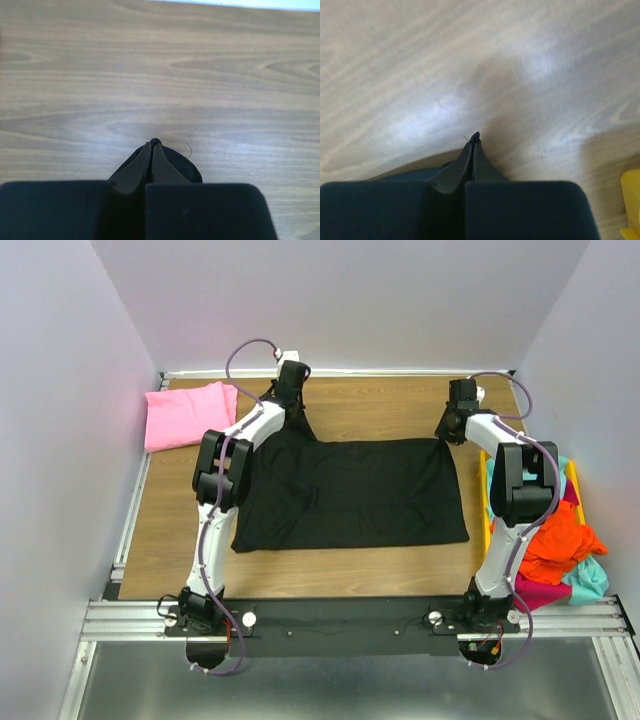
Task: Fold and stack the t-shirts
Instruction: Fold the tshirt
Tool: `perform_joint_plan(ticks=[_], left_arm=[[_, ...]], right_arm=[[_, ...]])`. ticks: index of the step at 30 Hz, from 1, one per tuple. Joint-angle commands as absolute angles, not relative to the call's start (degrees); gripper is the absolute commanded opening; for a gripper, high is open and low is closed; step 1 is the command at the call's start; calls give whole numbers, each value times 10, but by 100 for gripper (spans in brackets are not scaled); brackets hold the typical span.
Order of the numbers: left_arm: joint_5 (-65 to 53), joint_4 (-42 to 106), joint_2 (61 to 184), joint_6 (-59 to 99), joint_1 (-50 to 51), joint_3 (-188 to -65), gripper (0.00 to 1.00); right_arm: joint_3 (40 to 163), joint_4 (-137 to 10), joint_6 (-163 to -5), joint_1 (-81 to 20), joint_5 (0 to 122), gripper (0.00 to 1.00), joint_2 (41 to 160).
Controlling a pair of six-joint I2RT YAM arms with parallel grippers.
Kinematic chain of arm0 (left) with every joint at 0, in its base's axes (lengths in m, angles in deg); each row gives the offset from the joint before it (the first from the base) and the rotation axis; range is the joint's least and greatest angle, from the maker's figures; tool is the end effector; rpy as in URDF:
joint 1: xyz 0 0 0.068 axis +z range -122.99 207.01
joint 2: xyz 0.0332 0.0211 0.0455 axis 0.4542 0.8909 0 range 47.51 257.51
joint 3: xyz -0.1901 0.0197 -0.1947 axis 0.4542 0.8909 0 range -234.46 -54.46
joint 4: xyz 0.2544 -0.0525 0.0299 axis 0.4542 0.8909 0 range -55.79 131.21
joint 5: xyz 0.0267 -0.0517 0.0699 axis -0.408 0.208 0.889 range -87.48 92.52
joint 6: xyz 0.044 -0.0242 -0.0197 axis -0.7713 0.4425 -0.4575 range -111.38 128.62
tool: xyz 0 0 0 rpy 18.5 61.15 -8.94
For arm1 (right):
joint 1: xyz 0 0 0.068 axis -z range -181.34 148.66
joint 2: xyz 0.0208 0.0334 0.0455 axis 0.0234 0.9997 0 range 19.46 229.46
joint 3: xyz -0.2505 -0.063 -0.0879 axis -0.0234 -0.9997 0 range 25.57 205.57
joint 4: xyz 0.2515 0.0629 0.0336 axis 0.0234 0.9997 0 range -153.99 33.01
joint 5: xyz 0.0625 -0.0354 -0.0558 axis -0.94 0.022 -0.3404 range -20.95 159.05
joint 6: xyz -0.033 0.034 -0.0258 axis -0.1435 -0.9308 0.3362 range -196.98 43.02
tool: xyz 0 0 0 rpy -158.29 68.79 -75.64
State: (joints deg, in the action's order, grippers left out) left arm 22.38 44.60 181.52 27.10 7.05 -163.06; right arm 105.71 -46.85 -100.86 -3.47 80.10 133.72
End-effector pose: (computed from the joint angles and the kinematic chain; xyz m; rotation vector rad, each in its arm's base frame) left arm 0.5095 -0.1723 0.1895 -0.1644 2.1470 -0.0067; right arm 0.4331 0.0091 0.1815 0.5422 2.3820 -0.0370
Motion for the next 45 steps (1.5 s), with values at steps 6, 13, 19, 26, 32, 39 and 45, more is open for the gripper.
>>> perform_joint_plan(ticks=[6, 13, 19, 26, 32, 39, 45], left_arm=[[217, 426, 1793, 232, 97, -1702, 0], [184, 383, 1725, 244, 98, -1622, 0], [180, 299, 1631, 280, 98, -1454, 0], [171, 250, 1555, 312, 97, -1311, 0], [180, 219, 1497, 333, 95, -1213, 0], [182, 190, 1424, 351, 90, -1119, 0], [192, 180, 1374, 353, 87, -1062, 0]], right_arm=[[1115, -469, -1005, -32, 796, 2, 1365], [1103, -473, -1004, -33, 809, 2, 1340], [1039, -502, -1004, -34, 814, 1, 1280], [951, -520, -1002, -40, 816, 2, 1212], [887, -527, -1003, -42, 837, 2, 1164], [832, -534, -1005, -52, 859, 2, 1113], [795, -536, -1006, -55, 870, 1, 1074]])
